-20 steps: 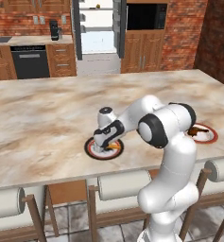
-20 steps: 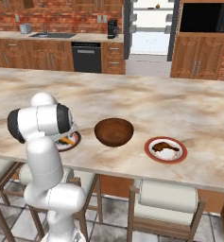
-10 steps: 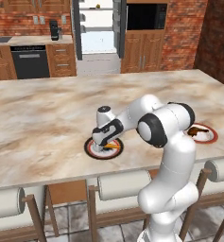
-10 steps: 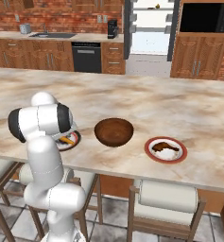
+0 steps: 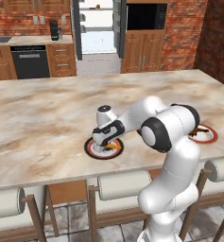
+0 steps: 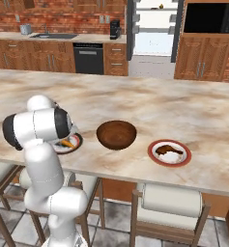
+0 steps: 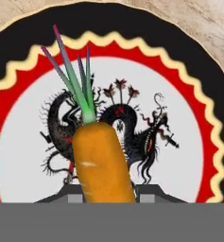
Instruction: Pick the chicken drumstick and carrot from their plates and place them in the bowl. Then put the bowl in the fridge.
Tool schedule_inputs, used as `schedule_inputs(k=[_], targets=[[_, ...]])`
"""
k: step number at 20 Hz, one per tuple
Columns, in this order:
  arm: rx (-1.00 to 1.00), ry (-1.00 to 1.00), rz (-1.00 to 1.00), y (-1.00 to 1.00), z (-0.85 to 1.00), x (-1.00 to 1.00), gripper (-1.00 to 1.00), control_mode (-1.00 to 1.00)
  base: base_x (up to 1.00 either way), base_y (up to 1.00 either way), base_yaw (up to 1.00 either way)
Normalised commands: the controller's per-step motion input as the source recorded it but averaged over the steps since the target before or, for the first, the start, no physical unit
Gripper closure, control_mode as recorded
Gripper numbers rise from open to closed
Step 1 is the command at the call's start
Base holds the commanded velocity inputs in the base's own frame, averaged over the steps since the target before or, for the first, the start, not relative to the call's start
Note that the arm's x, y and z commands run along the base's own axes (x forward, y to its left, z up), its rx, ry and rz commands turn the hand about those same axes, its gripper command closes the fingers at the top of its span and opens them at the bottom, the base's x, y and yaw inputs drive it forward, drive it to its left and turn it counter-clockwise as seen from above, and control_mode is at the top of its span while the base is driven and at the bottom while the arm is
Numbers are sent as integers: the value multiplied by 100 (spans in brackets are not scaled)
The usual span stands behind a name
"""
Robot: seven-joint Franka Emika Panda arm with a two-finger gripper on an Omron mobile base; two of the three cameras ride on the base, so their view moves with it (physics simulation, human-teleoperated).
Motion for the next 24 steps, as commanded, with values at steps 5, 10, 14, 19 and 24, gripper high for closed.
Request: schedule_inputs(k=[5,10,14,19,24], targets=[[-5,4,6,-8,63,-15,100,-100,0,0,0],[0,3,14,-31,60,-12,100,-100,0,0,0],[0,0,21,-53,34,-3,100,-100,0,0,0],[2,0,19,-60,34,0,100,-100,0,0,0],[6,1,6,-68,30,1,100,-100,0,0,0]])
